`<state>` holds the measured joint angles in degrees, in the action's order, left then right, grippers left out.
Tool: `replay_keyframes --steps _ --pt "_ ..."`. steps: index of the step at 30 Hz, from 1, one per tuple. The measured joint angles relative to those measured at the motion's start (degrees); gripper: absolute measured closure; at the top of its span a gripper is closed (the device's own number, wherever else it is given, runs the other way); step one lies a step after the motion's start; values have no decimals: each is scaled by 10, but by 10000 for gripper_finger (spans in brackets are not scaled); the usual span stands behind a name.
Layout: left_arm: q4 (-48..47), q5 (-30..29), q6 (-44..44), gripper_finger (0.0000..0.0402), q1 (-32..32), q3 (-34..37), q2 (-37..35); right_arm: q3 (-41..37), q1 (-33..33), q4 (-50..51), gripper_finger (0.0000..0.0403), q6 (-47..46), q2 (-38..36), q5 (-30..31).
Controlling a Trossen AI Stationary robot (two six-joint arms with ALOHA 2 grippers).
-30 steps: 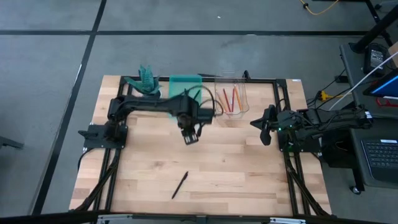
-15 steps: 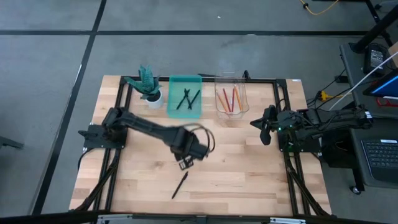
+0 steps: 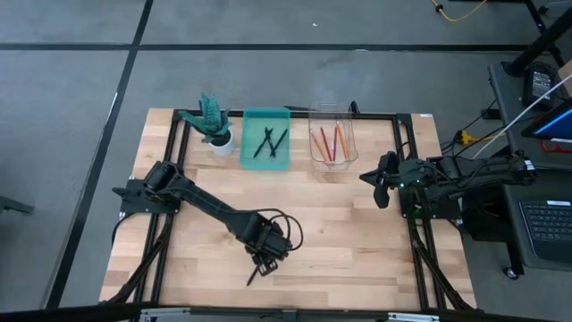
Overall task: Sort pens & pencils
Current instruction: Put the black pen into the green bin
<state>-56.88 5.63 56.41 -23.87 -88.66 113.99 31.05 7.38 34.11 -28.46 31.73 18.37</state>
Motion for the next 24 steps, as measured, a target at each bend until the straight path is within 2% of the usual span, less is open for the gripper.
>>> replay_keyframes --steps 5,10,18,24 --pt "40 -23 50 270 -2 36 0 0 0 0 382 0 0 0" --pt "144 -1 48 278 -17 77 0 0 0 0 382 3 0 0" --pt "151 -16 70 305 -16 87 0 0 0 0 382 20 0 0" --pt "149 26 32 307 11 87 0 0 0 0 382 44 0 0"
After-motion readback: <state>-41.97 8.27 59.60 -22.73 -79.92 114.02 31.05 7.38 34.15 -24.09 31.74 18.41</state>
